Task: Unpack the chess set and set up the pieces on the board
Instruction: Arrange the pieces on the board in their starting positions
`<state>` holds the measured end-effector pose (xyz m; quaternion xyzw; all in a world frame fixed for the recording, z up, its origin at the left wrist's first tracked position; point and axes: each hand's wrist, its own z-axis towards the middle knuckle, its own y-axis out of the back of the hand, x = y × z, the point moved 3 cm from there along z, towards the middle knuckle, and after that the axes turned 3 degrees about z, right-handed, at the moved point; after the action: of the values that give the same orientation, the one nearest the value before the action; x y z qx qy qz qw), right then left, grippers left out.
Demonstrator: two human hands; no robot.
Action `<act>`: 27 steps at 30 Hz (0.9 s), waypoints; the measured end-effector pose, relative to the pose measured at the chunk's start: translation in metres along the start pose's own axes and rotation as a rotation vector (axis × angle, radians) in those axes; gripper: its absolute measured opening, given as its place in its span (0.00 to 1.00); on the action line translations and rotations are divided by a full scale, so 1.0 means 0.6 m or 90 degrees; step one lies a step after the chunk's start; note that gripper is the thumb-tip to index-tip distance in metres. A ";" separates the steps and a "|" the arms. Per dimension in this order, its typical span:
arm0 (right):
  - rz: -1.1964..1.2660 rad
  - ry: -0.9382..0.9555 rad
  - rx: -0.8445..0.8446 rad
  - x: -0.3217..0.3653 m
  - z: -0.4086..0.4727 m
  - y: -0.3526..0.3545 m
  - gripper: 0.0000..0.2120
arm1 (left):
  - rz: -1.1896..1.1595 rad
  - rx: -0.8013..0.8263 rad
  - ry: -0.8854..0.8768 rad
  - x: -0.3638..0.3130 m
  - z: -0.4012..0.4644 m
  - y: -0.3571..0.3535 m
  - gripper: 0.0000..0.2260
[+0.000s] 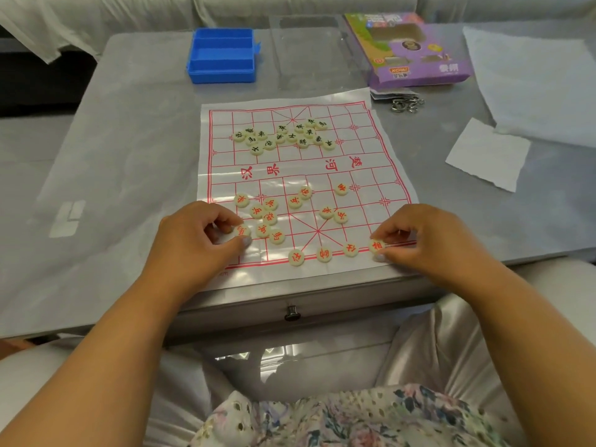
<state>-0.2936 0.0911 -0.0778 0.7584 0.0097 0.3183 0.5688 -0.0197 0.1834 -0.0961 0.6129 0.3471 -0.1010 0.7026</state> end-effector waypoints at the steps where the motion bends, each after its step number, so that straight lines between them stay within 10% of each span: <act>1: -0.002 0.003 0.004 0.000 0.000 -0.001 0.12 | -0.004 0.001 0.001 0.001 0.000 0.000 0.09; 27: -0.006 -0.029 -0.033 0.051 0.151 -0.001 0.12 | -0.040 -0.017 -0.010 0.012 0.006 -0.002 0.06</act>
<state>-0.2241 0.0251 -0.0776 0.7505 -0.0078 0.2980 0.5898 -0.0139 0.1819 -0.1015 0.5914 0.3624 -0.1232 0.7098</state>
